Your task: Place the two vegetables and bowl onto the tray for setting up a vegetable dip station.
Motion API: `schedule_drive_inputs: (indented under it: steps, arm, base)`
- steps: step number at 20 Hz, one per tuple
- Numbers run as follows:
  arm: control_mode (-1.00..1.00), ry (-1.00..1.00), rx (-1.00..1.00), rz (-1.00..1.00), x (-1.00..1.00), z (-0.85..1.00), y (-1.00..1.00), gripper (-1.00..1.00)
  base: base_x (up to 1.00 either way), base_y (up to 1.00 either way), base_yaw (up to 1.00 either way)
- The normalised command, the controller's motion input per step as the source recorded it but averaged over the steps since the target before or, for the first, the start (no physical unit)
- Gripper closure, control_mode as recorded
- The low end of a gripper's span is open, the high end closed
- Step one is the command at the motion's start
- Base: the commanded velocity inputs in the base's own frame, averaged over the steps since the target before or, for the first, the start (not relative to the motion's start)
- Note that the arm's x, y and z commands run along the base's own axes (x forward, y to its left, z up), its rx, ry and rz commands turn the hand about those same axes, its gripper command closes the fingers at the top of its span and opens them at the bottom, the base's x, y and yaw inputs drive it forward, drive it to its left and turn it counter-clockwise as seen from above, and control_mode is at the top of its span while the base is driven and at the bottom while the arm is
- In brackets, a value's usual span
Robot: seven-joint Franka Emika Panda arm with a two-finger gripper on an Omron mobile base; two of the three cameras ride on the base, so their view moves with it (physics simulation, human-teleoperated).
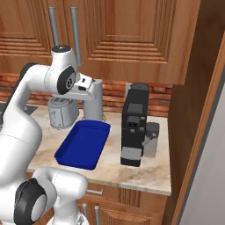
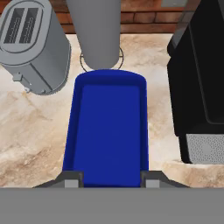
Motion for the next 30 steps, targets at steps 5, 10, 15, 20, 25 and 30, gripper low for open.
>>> schedule_drive_inputs:
  steps: [5, 10, 15, 20, 25, 30]
  arm:
    - [1.0, 0.0, 0.0, 0.0, 0.0, 0.0, 0.0, -1.0]
    - [1.0, 0.0, 0.0, 0.0, 0.0, 0.0, 0.0, -1.0]
    - [1.0, 0.0, 0.0, 0.0, 0.0, 0.0, 0.0, -1.0]
    - [1.0, 0.0, 0.0, 0.0, 0.0, 0.0, 0.0, -1.0]
    - [1.0, 0.0, 0.0, 0.0, 0.0, 0.0, 0.0, -1.0]
    - [1.0, 0.0, 0.0, 0.0, 0.0, 0.0, 0.0, -1.0]
  base:
    - [0.0, 0.0, 0.0]
    - [-0.02, 0.0, 0.0]
    - [-0.33, 0.0, 0.01]
    - [-0.51, 0.0, 0.0]
    - [-0.46, 0.0, 0.0]
    - [-0.36, 0.0, 0.0]
